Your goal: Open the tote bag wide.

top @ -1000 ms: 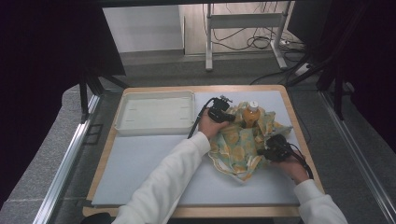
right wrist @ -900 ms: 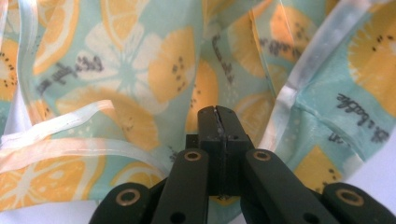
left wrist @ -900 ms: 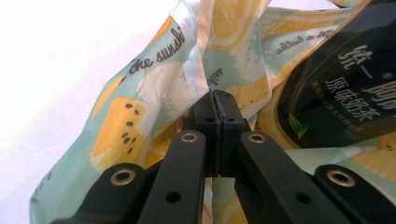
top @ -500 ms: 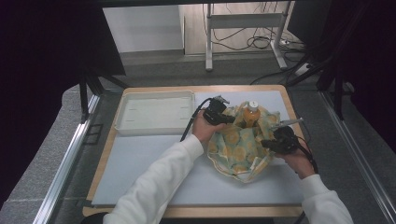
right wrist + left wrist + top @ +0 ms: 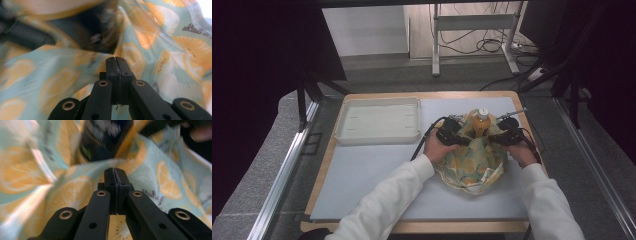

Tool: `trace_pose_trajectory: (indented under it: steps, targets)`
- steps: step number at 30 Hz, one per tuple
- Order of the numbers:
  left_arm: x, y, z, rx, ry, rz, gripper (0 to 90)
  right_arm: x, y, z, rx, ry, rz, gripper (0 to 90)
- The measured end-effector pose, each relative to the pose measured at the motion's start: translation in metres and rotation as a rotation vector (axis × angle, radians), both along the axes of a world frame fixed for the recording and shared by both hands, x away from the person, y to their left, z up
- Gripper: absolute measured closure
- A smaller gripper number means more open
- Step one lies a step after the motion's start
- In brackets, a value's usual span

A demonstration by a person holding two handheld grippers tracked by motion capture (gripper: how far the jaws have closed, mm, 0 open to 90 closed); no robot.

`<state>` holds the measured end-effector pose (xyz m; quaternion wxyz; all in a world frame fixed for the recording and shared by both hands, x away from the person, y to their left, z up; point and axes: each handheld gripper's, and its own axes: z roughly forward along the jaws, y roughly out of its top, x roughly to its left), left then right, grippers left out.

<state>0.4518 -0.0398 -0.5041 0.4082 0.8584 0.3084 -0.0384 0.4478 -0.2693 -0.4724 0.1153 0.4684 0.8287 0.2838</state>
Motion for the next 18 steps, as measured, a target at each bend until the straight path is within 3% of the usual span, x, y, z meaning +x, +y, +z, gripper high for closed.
trace_pose_trajectory:
  steps: [5, 9, 18]
  targets:
    - [-0.006, 0.002, -0.008, -0.002, 0.039, -0.042, 89.7, 0.023, -0.006, -0.01, -0.021, 0.021, -0.051, 89.3]
    - [-0.012, 0.002, -0.011, 0.009, 0.044, -0.06, 89.7, 0.039, -0.015, -0.017, -0.009, 0.042, -0.113, 89.3]
    - [-0.012, 0.005, -0.017, 0.023, 0.059, -0.062, 89.7, 0.049, -0.02, -0.025, -0.025, 0.04, -0.16, 89.4]
